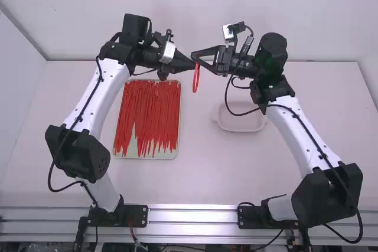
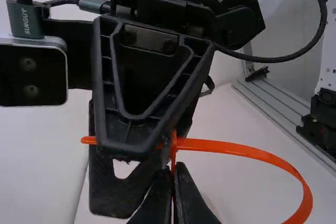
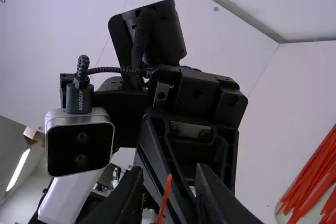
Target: Fasten the cable tie
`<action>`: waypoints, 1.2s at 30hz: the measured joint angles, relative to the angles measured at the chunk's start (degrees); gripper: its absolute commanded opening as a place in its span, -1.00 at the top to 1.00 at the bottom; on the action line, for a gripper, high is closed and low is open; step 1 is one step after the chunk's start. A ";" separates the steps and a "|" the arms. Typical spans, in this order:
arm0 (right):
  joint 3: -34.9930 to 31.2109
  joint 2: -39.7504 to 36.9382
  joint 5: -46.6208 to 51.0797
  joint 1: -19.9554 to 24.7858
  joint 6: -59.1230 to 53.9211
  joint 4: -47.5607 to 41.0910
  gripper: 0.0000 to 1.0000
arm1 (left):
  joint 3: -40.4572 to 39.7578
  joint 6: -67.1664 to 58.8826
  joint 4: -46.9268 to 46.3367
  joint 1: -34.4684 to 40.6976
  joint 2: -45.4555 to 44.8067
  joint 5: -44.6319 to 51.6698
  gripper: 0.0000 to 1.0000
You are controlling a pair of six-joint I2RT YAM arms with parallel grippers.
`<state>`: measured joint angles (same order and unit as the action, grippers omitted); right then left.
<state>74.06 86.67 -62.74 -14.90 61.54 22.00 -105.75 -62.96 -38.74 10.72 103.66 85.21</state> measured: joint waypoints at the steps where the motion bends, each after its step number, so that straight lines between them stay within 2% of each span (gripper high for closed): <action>1: 0.00 0.00 0.02 0.07 0.00 -0.02 0.48 | 0.00 0.00 -0.07 0.02 0.00 -0.09 0.96; 3: 0.00 0.02 0.02 0.42 0.04 -0.02 0.50 | 0.00 0.00 -0.52 0.02 0.00 -0.70 0.96; 8: 0.00 0.00 -0.04 0.66 0.96 -0.02 0.71 | 0.00 0.02 -1.11 -0.22 0.00 -1.88 0.96; 12: 0.00 0.00 -0.20 0.66 1.18 -0.02 1.00 | 0.02 0.00 -1.11 -0.26 0.00 -2.36 0.96; 23: 0.00 0.00 -1.01 0.63 0.81 -0.04 1.00 | 0.00 0.04 -2.21 -0.37 0.00 -2.45 0.97; 31: -1.20 0.55 -3.02 0.15 1.68 5.03 1.00 | -0.76 -6.43 -11.41 -0.37 -0.07 -2.69 0.96; 36: -1.22 0.55 -3.28 0.20 3.13 8.52 1.00 | 0.13 -9.38 -11.15 -0.37 -0.94 -2.69 0.96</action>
<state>72.84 87.22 -66.02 -14.70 64.66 30.52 -105.62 -72.34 -49.89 10.35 102.72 82.52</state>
